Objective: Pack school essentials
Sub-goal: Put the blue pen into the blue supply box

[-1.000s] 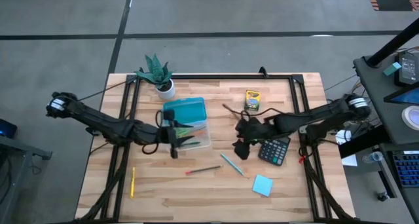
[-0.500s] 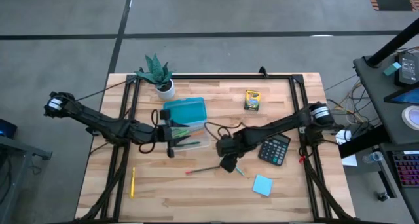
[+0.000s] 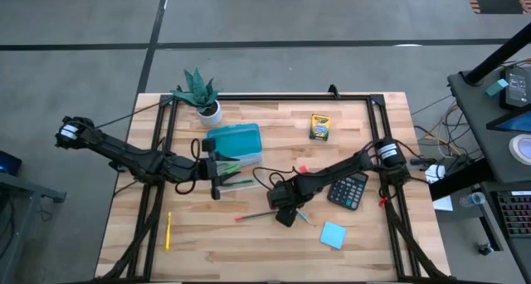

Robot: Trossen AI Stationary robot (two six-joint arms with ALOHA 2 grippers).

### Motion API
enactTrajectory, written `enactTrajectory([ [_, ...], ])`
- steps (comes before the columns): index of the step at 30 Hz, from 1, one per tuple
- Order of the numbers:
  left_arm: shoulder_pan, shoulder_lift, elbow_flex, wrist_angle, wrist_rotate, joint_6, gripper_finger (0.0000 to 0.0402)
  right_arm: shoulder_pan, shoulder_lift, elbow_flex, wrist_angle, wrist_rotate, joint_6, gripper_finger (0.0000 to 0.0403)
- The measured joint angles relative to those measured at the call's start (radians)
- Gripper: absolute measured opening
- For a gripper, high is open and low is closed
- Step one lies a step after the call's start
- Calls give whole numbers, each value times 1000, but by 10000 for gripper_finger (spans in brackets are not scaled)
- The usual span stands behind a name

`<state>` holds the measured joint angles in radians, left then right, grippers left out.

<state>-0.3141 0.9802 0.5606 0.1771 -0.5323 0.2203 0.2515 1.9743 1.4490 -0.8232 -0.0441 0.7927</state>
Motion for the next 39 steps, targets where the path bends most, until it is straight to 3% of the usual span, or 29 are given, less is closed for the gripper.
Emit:
enactTrajectory([
  [6,0,0,0,0,0,0,155,13,31,3,-6,26,-2,191],
  [19,0,0,0,1,0,-5,155,13,26,-1,-7,63,-21,20],
  [29,0,1,0,3,1,-22,155,1,-56,-10,-18,77,-164,15],
  [35,0,1,0,37,8,-33,155,-4,-218,-52,14,190,-309,14],
  [39,0,7,-2,77,10,-35,155,-3,-342,-144,163,312,-403,14],
])
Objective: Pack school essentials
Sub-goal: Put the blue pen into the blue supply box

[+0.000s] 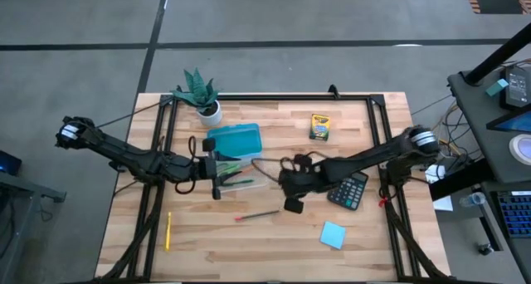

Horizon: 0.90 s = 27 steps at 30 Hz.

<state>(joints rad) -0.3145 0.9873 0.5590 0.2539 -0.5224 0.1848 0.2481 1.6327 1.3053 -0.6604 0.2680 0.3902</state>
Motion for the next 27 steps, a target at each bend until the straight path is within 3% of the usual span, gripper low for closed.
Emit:
enactTrajectory([
  [3,0,14,-1,35,5,0,155,-1,-96,-113,236,51,-107,14],
  [6,0,40,-1,72,5,1,155,-4,-170,-263,588,50,-249,13],
  [10,0,85,-1,147,5,2,155,-13,-232,-442,1079,-5,-480,13],
  [14,0,167,-2,290,26,-12,155,-40,-236,-553,1412,-102,-578,13],
  [18,0,283,-2,507,55,-53,155,-73,-233,-582,1559,-185,-548,13],
  [27,0,595,11,990,111,-105,155,-83,-224,-577,1565,-227,-520,13],
])
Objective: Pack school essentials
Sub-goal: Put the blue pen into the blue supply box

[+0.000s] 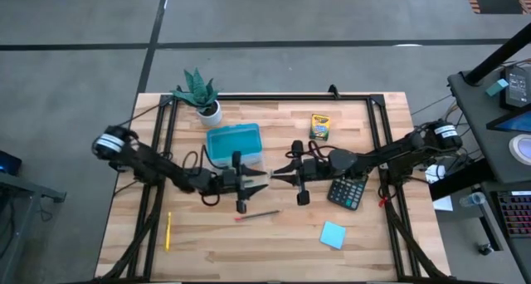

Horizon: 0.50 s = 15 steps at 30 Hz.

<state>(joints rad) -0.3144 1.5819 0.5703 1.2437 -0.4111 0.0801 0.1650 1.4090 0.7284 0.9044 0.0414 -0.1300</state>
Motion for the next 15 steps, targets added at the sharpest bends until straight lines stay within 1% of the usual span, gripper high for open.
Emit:
enactTrajectory([
  [4,0,84,36,85,7,-23,155,0,0,-1,-4,0,1,13],
  [9,5,145,93,90,6,-23,155,0,0,-1,-4,-3,34,13],
  [15,17,153,122,79,8,-22,155,0,0,-1,0,0,52,13],
])
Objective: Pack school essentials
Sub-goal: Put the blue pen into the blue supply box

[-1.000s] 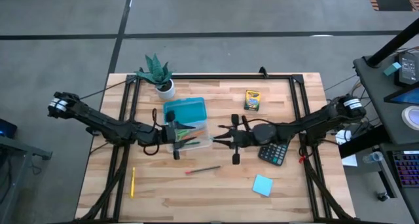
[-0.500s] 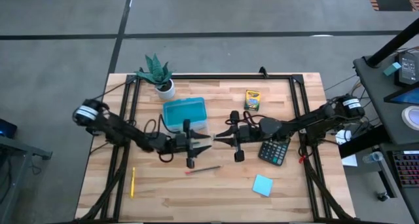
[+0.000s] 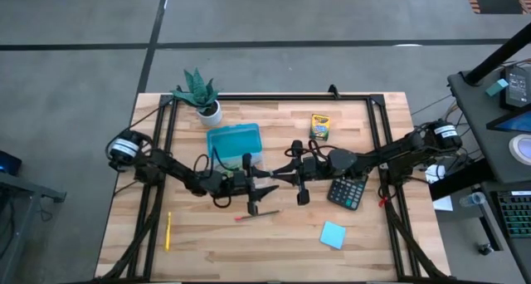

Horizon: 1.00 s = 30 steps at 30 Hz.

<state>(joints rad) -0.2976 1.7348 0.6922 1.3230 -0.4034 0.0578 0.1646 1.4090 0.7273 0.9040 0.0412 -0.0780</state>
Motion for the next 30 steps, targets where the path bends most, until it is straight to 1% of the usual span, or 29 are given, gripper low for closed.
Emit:
enactTrajectory([
  [4,2,-8,0,4,0,1,153,0,0,0,0,1,0,13],
  [7,2,-8,0,2,0,1,133,0,0,0,0,2,-6,13],
  [10,4,-8,0,3,-1,2,95,0,0,0,-1,2,-18,13],
  [14,6,-8,-1,-3,-6,8,25,1,0,0,-4,0,-18,13],
  [16,6,-9,-3,-4,-6,10,14,1,0,0,-5,0,1,21],
  [19,6,-9,-3,-6,-8,6,15,0,0,0,-7,3,16,50],
  [24,6,-9,-3,-8,-14,6,15,0,-6,0,-27,7,51,117],
  [26,6,-9,-5,-17,-16,5,15,0,-28,0,-74,7,53,143],
  [30,6,-18,-6,-81,-38,1,15,0,-114,0,-228,12,68,184],
])
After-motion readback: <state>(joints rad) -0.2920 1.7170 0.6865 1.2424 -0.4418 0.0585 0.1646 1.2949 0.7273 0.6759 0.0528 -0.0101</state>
